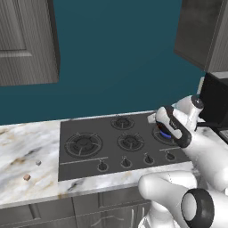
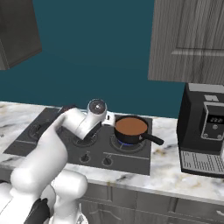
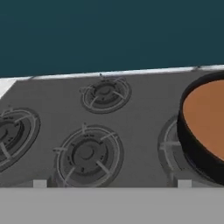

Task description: Pick up the sugar cube(s) and place them in the saucepan with hot chocolate.

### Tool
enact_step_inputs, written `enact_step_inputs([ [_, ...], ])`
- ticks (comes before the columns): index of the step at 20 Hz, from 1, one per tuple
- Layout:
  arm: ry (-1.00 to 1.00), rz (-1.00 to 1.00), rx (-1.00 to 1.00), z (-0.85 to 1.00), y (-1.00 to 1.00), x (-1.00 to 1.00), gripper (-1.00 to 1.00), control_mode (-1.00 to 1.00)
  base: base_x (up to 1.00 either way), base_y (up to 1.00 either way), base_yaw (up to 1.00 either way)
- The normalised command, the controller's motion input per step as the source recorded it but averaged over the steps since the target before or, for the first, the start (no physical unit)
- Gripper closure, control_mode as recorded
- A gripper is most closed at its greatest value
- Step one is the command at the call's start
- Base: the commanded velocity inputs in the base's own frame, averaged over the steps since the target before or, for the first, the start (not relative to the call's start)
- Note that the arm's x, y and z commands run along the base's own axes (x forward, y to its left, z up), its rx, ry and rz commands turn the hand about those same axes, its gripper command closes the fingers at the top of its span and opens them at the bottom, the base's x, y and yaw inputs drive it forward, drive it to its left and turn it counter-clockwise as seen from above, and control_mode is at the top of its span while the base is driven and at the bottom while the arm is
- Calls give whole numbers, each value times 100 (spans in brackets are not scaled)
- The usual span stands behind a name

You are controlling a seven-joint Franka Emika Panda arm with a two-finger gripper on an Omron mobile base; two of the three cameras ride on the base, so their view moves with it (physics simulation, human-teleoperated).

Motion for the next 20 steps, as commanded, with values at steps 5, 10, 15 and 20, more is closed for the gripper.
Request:
enact_step_inputs([
  [5, -4, 18, 0, 0, 100, 0, -100, -100, 0, 0, 0],
  [10, 26, 18, -21, 10, 96, 0, -100, -100, 0, 0, 0],
  [15, 35, 14, -36, 13, 89, 5, -100, -100, 0, 0, 0],
  [20, 15, 11, -9, -17, 57, 8, -100, -100, 0, 0, 0],
])
